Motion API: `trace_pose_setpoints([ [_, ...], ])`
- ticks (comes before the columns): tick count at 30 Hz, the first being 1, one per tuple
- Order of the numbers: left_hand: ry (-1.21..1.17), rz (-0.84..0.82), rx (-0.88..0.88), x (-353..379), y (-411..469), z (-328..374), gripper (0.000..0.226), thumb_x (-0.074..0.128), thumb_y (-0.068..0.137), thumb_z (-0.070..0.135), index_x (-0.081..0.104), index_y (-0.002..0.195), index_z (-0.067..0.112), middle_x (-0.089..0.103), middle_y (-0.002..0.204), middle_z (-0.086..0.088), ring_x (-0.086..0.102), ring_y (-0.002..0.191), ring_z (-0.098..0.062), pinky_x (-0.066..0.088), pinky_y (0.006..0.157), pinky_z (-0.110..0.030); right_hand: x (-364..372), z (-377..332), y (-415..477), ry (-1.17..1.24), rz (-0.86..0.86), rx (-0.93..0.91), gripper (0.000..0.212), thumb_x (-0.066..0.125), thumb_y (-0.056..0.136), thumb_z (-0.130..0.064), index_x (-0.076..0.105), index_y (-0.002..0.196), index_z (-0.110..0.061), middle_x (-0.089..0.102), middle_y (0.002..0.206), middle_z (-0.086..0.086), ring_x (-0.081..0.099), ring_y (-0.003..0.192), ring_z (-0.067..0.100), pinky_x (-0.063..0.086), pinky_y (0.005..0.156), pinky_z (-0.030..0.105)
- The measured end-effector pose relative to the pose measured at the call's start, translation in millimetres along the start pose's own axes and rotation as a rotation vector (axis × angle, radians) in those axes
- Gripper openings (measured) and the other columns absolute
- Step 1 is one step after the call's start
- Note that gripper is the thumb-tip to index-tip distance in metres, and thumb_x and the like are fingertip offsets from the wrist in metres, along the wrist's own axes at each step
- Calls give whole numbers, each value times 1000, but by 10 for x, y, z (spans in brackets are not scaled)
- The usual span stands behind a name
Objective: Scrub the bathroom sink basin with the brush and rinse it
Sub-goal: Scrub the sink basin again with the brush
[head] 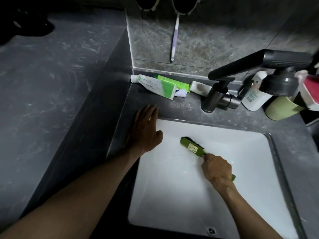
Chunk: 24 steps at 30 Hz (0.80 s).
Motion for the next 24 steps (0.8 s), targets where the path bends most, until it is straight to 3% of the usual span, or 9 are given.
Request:
trace_pose_setpoints([
  [5,38,-33,12,36,-8,26,93,49,75,36,22,161,10,18,169,-6,10,157,-21,7,128,-43,50,256,6,92,-150,122,30,36,99,-40,60,104,-21,67,103,1,63,95,25,43,75,31],
  [7,58,-29,19,57,-1,16,94,49,75,38,22,160,9,18,169,-6,10,156,-23,7,128,-43,159,710,-61,297,-267,266,32,40,97,-42,58,92,-17,63,86,5,60,77,27,44,70,32],
  [10,86,-30,23,86,6,27,96,52,73,40,24,159,8,20,168,-7,13,156,-24,9,127,-45,266,1086,-301,702,-389,447,37,43,95,-38,50,68,-12,49,50,4,40,41,18,34,50,28],
  [13,95,-39,25,94,9,45,99,55,72,41,23,159,7,21,167,-10,13,156,-27,11,127,-49,395,800,-436,807,-500,421,39,41,99,-34,46,67,-12,43,45,4,34,35,16,28,44,22],
  [15,120,-47,37,84,9,83,100,54,70,42,25,158,6,23,166,-13,15,155,-29,11,126,-51,475,622,-413,833,-530,407,41,40,98,-38,47,67,-12,46,49,6,38,38,18,31,45,24],
  [20,180,-68,104,121,-1,173,99,57,71,44,27,158,7,21,165,-17,15,155,-34,11,125,-54,370,543,-334,598,-342,303,38,38,94,-43,59,80,-15,66,75,4,61,67,27,44,61,30],
  [24,203,-79,128,140,-29,194,103,62,70,45,26,158,6,21,165,-20,16,154,-36,12,125,-57,273,525,-403,481,-303,301,30,39,98,-42,56,90,-18,63,88,-2,60,82,23,43,68,31],
])
Point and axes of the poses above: each hand's wrist, its own y-axis towards the middle knuckle, its own x-axis out of the palm, z = x × y, the point moved 10 cm from there along y, towards the middle knuckle
